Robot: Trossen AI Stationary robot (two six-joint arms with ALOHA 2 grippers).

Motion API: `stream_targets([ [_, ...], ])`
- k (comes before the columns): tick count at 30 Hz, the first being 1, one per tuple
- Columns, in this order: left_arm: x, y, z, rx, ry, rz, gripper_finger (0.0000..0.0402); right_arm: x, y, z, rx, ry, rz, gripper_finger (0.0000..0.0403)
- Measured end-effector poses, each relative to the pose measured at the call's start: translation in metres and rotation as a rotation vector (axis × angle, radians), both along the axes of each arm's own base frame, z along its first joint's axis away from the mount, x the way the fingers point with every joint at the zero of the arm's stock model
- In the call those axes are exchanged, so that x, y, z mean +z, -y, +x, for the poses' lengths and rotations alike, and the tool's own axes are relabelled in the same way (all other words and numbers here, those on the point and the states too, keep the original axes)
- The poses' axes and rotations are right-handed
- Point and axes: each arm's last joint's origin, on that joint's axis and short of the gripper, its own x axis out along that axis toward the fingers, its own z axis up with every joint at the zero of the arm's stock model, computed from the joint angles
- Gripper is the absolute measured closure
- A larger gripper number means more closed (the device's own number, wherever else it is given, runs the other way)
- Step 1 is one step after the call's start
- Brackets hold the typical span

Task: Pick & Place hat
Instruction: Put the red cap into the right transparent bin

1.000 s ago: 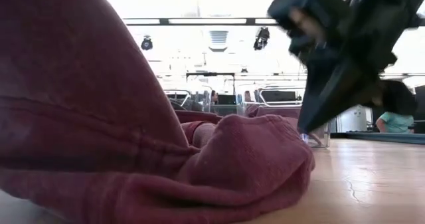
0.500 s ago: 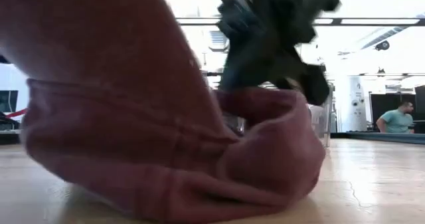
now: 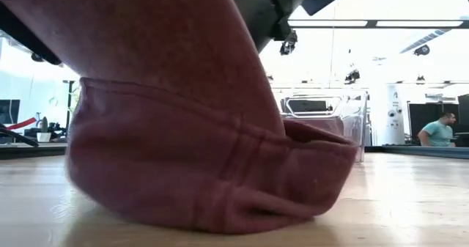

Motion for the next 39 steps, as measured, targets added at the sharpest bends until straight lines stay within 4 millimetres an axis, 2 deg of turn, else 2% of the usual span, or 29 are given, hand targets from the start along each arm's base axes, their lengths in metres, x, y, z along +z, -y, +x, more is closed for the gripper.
stream_targets([
  [9,-0.002,0.001,0.001,0.060,-0.033,-0.124,0.0388,-0.003,0.004,-0.004,0.054,-0.071,-0.086,0.0390],
  [12,-0.001,0.001,0.001,0.069,-0.017,-0.113,0.0388,-0.004,0.007,-0.007,0.060,-0.092,-0.141,0.0390],
  [18,-0.001,0.000,0.002,0.073,0.003,-0.092,0.0388,-0.010,0.008,-0.012,0.082,-0.120,-0.129,0.0390],
  [23,-0.002,0.002,0.000,0.078,-0.037,-0.154,0.0388,0.007,0.007,-0.011,0.114,-0.088,-0.151,0.0390],
  [28,-0.001,0.006,-0.004,0.066,-0.039,-0.165,0.0388,0.032,0.009,-0.018,0.166,-0.055,-0.203,0.0390],
  [33,0.002,0.010,-0.009,0.071,0.076,-0.071,0.0388,0.041,0.008,-0.027,0.216,-0.042,-0.235,0.0390],
  [36,0.002,0.010,-0.010,0.109,0.107,-0.098,0.0388,0.055,0.004,-0.029,0.250,0.012,-0.245,0.0390],
  [39,0.002,0.010,-0.010,0.139,0.104,-0.132,0.0388,0.060,0.002,-0.033,0.284,0.030,-0.273,0.0381],
])
